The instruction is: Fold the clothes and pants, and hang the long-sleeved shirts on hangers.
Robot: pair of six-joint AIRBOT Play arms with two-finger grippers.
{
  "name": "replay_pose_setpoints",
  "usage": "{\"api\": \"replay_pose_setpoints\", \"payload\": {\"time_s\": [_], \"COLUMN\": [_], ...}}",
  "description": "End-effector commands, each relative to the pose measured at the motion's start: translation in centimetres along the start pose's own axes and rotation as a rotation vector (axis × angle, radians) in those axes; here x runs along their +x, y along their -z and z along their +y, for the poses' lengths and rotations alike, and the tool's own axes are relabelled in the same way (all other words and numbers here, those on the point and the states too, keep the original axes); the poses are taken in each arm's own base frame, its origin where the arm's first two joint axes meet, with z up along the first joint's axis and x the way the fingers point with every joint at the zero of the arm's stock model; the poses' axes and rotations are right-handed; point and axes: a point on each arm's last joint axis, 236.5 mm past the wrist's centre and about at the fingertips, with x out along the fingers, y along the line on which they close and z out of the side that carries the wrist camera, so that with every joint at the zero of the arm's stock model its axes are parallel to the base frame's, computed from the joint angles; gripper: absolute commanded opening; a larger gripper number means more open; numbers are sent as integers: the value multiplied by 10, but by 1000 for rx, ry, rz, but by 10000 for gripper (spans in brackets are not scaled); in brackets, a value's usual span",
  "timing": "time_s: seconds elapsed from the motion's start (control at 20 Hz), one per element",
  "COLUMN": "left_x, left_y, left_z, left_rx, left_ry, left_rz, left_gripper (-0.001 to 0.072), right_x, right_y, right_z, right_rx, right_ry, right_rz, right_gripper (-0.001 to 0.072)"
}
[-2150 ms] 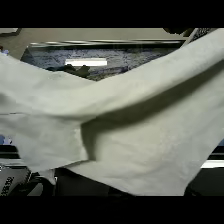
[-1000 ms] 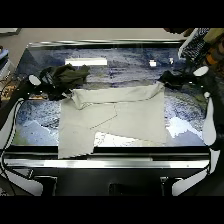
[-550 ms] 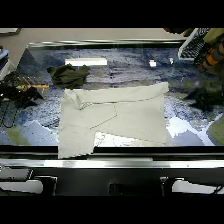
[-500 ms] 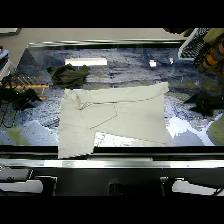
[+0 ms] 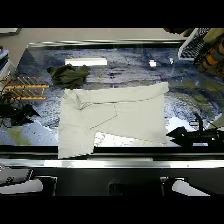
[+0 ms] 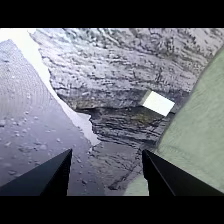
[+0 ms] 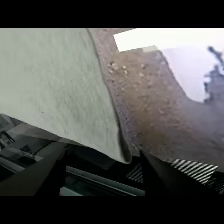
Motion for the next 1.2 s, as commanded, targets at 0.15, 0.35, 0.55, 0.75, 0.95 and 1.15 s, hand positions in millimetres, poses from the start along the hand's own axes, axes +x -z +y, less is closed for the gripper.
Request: {"api": "replay_pose_setpoints", "payload": {"time_s": [0.15,0.35,0.55,0.75,0.95,1.15], "left_x": [2,4,10,25,50,72], "left_y": [-1,-6,-11,-1,12,24], "left_z": [2,1,-5,-23,-38,-44], "left_rx": [5,1,40,125,127,121], "left_ry": [2,9,43,151,272,341], "left_rz": [-11,-27,-35,-8,21,92], "left_gripper": [511,511,511,511,511,509], "right_x": [25,37,54,53,53,48], "right_y": [20,14,12,18,29,31], "right_z": [-12,-2,2,6,14,19], "right_rx": [-1,-39,-71,-48,-35,-37], "right_ry": [-6,1,55,36,4,0], "right_rz": [2,-3,16,37,85,80], "right_gripper": [531,512,176,41,41,41]}}
